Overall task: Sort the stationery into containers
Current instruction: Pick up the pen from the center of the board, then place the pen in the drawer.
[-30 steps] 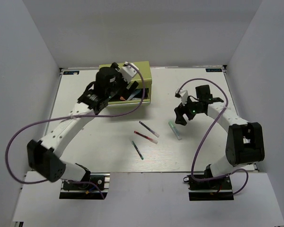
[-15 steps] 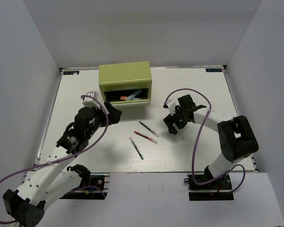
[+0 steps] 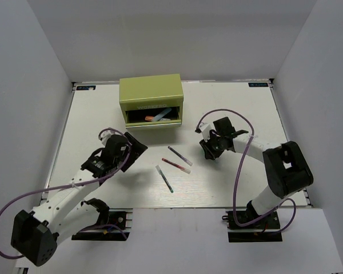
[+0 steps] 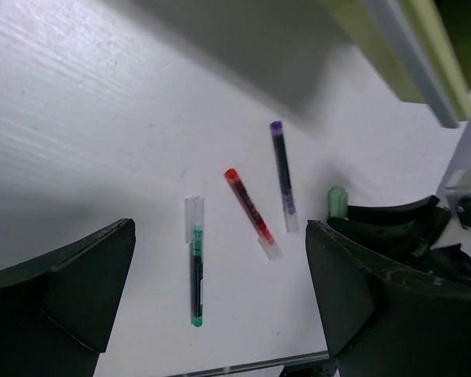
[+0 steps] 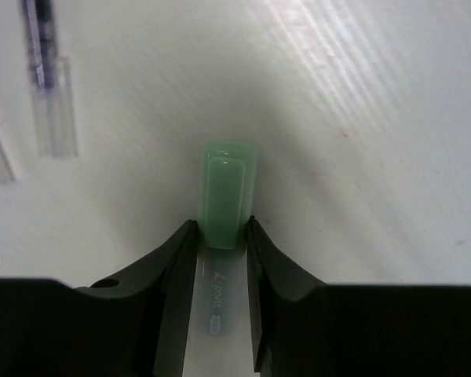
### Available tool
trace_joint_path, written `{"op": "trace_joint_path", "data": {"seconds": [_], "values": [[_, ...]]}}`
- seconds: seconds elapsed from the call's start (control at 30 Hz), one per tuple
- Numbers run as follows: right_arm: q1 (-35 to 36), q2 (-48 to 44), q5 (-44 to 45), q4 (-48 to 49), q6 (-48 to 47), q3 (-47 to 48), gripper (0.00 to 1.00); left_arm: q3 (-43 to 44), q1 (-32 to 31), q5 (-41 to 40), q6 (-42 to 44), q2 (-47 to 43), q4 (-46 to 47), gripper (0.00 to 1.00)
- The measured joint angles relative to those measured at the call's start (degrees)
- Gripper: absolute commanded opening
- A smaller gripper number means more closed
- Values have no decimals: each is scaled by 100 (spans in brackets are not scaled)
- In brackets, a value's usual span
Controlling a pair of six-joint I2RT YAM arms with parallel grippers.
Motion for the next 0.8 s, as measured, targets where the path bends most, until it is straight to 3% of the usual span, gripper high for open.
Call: {"op": "trace_joint_path", "data": {"seconds": [0.17,0.27,0.6,0.8], "values": [[2,-168,-450,-732,-844,57,0,0,-48,223,-240,404,-105,100],[9,-334,-595,-1296,-1613,433,0,0,-52,310,-341,417,-103,100],[240,120,-2107,-2035,-3353,4118,1,-306,-59,525,-791,328,-166,100],[796,1078,-2647,-2212,-3713,5434,1,-378,-59,542,-925,59,-205,100]]}}
